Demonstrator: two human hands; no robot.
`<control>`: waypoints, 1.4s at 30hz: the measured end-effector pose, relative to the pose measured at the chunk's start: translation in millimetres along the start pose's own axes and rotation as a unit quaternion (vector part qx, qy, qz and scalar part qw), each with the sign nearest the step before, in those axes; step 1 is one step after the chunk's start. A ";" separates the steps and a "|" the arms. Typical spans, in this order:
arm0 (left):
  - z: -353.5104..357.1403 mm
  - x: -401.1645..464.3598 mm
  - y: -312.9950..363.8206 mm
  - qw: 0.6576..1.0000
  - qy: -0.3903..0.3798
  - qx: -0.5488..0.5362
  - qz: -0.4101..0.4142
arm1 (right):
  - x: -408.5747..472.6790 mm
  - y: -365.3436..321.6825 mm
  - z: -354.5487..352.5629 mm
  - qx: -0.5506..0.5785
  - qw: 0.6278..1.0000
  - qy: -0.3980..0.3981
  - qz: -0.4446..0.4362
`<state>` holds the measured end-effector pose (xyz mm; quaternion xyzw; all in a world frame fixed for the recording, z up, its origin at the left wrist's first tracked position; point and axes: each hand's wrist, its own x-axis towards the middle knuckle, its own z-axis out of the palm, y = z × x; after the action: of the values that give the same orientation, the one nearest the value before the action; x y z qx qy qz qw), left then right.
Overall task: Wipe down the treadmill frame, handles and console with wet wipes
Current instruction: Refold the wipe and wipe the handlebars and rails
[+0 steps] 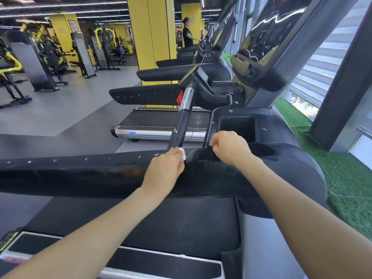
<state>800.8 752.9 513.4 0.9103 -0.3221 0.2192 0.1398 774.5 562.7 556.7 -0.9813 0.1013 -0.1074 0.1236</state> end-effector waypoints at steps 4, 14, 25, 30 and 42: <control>-1.3 4.8 6.5 0.999 -0.026 0.024 0.009 | 1.9 -0.1 1.7 -0.019 1.000 0.003 -0.003; -12.9 -1.3 -26.3 0.996 -0.089 0.021 -0.009 | -4.0 -1.7 0.2 -0.026 0.999 0.010 -0.020; -14.0 -13.1 -44.8 0.992 -0.040 0.070 0.094 | 0.7 -2.9 -2.2 -0.036 0.999 -0.012 -0.018; -24.9 19.0 -35.6 0.986 -0.114 0.120 -0.029 | -0.3 -4.1 -2.7 -0.040 0.999 -0.012 -0.013; -22.0 27.6 -38.3 0.988 -0.122 0.096 -0.017 | 1.6 -4.5 1.3 -0.022 1.000 -0.001 -0.001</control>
<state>838.0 775.9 541.6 0.9447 -0.2988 0.1346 0.0150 777.1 566.9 557.0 -0.9839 0.1025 -0.1043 0.1023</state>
